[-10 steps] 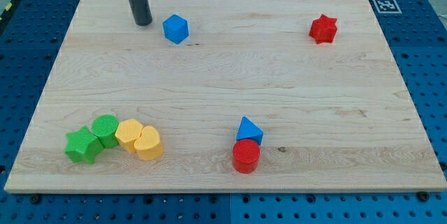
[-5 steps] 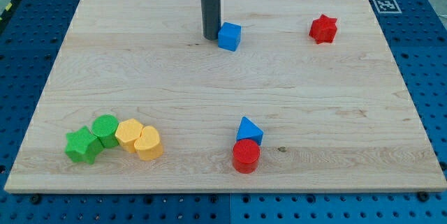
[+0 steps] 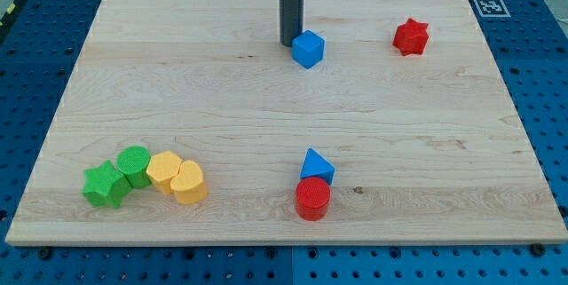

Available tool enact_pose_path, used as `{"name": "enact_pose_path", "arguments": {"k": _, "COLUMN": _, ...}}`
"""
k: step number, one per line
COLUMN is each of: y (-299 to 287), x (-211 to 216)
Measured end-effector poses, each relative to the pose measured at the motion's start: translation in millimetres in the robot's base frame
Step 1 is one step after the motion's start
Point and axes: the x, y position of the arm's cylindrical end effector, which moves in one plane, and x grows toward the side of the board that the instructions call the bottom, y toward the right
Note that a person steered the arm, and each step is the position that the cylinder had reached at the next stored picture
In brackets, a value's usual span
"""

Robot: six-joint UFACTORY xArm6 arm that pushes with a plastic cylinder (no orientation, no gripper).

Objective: Move the blue cube to the center

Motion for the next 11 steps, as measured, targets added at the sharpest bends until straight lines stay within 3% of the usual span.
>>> {"name": "enact_pose_path", "arguments": {"k": 3, "y": 52.8, "x": 0.0}}
{"name": "enact_pose_path", "arguments": {"k": 4, "y": 53.5, "x": 1.4}}
{"name": "enact_pose_path", "arguments": {"k": 6, "y": 53.5, "x": 46.9}}
{"name": "enact_pose_path", "arguments": {"k": 11, "y": 9.9, "x": 68.6}}
